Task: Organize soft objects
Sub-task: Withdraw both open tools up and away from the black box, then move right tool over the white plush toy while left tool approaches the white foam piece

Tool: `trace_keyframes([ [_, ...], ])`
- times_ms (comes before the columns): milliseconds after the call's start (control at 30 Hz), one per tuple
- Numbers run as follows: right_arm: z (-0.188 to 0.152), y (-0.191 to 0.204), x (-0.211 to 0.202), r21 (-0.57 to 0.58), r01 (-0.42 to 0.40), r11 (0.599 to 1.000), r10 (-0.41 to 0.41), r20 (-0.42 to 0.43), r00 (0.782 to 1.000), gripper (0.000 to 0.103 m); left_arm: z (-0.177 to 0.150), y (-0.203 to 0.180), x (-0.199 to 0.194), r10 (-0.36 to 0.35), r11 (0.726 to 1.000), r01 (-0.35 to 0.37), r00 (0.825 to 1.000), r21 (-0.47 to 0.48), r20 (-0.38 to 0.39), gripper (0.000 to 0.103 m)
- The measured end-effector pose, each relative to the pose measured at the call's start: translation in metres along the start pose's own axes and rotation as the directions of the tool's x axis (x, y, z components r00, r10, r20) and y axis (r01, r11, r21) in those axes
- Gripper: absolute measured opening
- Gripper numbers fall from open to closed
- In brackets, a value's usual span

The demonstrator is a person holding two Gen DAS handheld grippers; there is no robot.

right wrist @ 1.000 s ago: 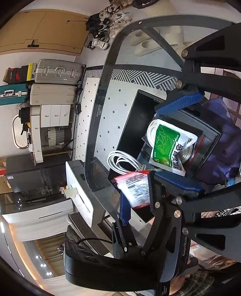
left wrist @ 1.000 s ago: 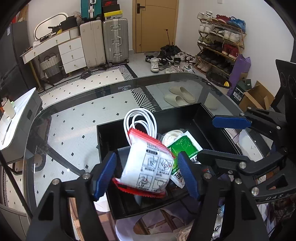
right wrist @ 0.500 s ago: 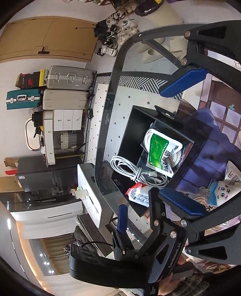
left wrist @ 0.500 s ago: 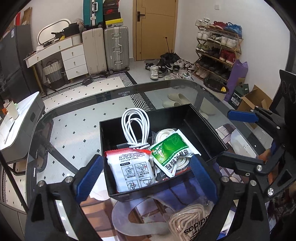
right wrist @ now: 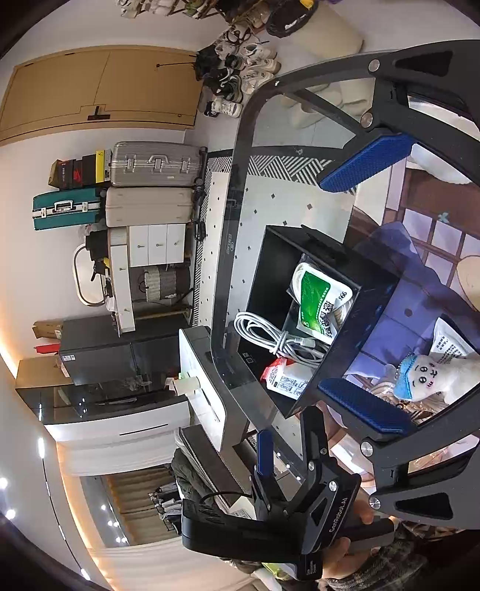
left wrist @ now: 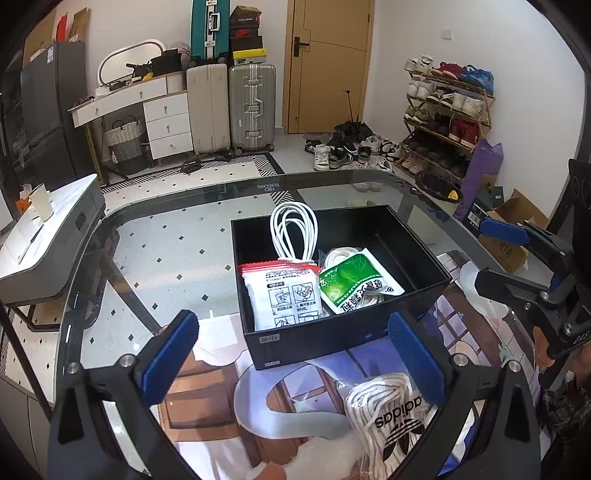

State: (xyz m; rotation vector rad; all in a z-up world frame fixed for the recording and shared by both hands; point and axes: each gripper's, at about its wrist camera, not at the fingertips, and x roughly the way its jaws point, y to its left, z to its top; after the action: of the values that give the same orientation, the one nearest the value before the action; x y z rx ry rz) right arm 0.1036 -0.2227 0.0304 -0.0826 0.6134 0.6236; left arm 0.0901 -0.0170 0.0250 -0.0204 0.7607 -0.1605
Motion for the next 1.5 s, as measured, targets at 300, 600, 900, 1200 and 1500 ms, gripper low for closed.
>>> trace_keyframes([
  [300, -0.016, 0.017, 0.002, -0.028, -0.055, 0.998, 0.054, -0.046, 0.997, 0.102, -0.019, 0.007, -0.009, -0.012, 1.0, 0.012, 1.0, -0.017, -0.002, 0.103],
  [600, -0.032, 0.024, -0.002, -0.053, -0.08, 0.995, 0.076, -0.087, 0.993, 0.102, -0.037, -0.001, -0.018, 0.001, 0.999, -0.001, 1.0, 0.042, -0.014, 0.103],
  [900, -0.046, 0.027, 0.006, -0.054, -0.115, 0.992, 0.106, -0.148, 0.983, 0.102, -0.057, 0.005, -0.02, -0.003, 0.999, 0.006, 0.998, 0.053, -0.057, 0.103],
  [1200, -0.052, 0.038, 0.009, -0.071, -0.156, 0.985, 0.141, -0.183, 0.973, 0.102, -0.065, 0.004, -0.025, -0.006, 0.997, 0.012, 0.997, 0.077, -0.075, 0.103],
  [1500, -0.059, 0.043, 0.015, -0.077, -0.178, 0.981, 0.157, -0.227, 0.961, 0.102, -0.069, 0.002, -0.023, -0.023, 0.996, 0.032, 0.994, 0.087, -0.103, 0.103],
])
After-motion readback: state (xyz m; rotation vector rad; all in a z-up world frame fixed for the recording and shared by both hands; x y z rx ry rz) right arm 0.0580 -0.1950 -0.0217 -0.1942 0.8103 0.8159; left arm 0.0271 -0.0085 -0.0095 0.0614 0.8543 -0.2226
